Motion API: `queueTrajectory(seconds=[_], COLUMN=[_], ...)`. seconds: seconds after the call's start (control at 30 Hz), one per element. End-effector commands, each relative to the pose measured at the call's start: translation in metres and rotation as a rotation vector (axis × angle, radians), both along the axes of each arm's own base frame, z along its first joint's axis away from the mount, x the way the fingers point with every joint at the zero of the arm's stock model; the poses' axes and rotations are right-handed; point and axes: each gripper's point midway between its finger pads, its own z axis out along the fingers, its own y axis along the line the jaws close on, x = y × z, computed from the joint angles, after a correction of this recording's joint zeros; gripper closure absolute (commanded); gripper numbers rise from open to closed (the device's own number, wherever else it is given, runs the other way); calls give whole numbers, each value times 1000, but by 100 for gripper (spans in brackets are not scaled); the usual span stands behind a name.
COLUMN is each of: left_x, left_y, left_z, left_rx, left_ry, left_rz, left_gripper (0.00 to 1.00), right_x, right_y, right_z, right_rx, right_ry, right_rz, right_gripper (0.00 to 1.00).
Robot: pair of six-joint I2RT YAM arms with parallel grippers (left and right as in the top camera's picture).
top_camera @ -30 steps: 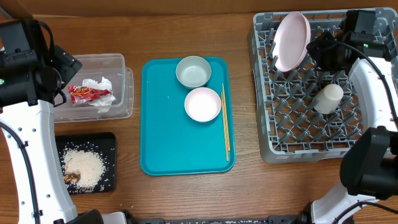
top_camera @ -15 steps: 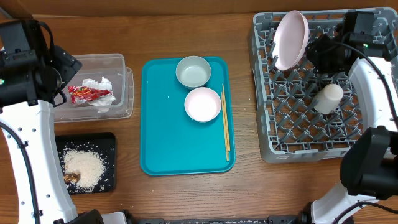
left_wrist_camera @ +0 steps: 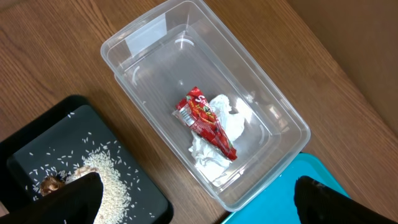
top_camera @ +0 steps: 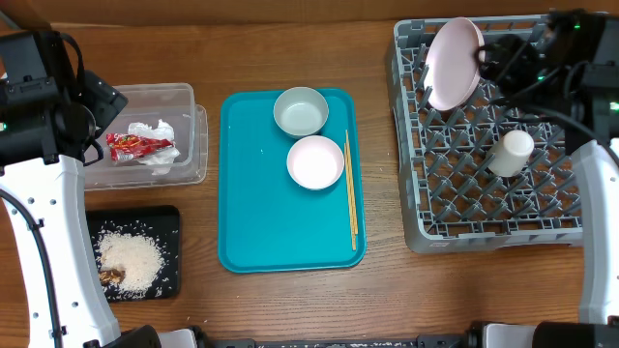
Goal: Sort waste into correct bins and load items into the dishwasher
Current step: 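Raise the right gripper out of the rack and swing it back, then reach the right gripper to the pink plate's rim and grasp it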
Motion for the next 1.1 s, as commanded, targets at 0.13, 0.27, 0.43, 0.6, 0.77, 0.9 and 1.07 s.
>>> queueTrajectory(seconds=[0.13,0.27,0.43,0.6,0.77,0.9,1.07], left_x=[2,2,2,2,2,2,2], left_y=[0,0,0,0,0,0,0], left_z=[2,2,2,2,2,2,2], left_rx=[3,3,3,3,3,3,3], left_ry=[-6,-6,-6,-6,-6,-5,-5], left_rz=[-11,-10,-10,-10,-10,-10,-10], left_gripper=[0,0,0,0,0,0,0], right_x=[-17,-20,-26,-38,-50,-57,-62], right_y=[101,150,197,234,267,284,294], right_z=[-2,-40,-94,-147,-176,-190,-222], right_rx=[78,-58,-256,-402,-433,-438,-500], right_ry=[1,73,161,234,254,261,291], right_rz=[338,381,363,358,407,425,434], right_gripper=[14,13,14,13,16,20,29])
